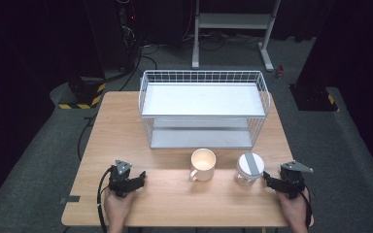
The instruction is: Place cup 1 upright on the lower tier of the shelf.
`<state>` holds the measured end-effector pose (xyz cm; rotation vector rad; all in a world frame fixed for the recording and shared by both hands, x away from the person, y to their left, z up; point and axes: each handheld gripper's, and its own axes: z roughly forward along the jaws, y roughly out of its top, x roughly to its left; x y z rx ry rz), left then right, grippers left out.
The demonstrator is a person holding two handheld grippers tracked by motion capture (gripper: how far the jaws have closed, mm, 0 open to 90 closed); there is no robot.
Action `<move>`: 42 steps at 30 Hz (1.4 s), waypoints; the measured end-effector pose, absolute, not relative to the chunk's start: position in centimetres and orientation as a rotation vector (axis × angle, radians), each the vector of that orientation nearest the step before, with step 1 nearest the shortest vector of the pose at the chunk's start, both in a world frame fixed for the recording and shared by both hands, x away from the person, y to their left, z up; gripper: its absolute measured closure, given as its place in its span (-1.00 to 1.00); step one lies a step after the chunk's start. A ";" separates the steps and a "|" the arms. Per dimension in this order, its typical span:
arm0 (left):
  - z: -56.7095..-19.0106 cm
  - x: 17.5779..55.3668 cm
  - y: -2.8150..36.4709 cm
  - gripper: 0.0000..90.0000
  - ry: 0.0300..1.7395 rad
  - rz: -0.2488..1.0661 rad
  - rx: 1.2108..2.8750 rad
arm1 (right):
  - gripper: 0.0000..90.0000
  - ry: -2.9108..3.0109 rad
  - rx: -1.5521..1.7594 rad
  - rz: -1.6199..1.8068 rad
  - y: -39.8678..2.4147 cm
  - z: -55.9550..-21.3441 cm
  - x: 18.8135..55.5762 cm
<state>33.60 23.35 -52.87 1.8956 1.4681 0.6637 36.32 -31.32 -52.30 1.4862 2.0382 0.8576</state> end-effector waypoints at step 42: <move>-52.9 33.6 23.4 -0.46 1.479 0.665 1.889 | -0.64 2.052 1.436 0.945 -32.1 -51.8 33.5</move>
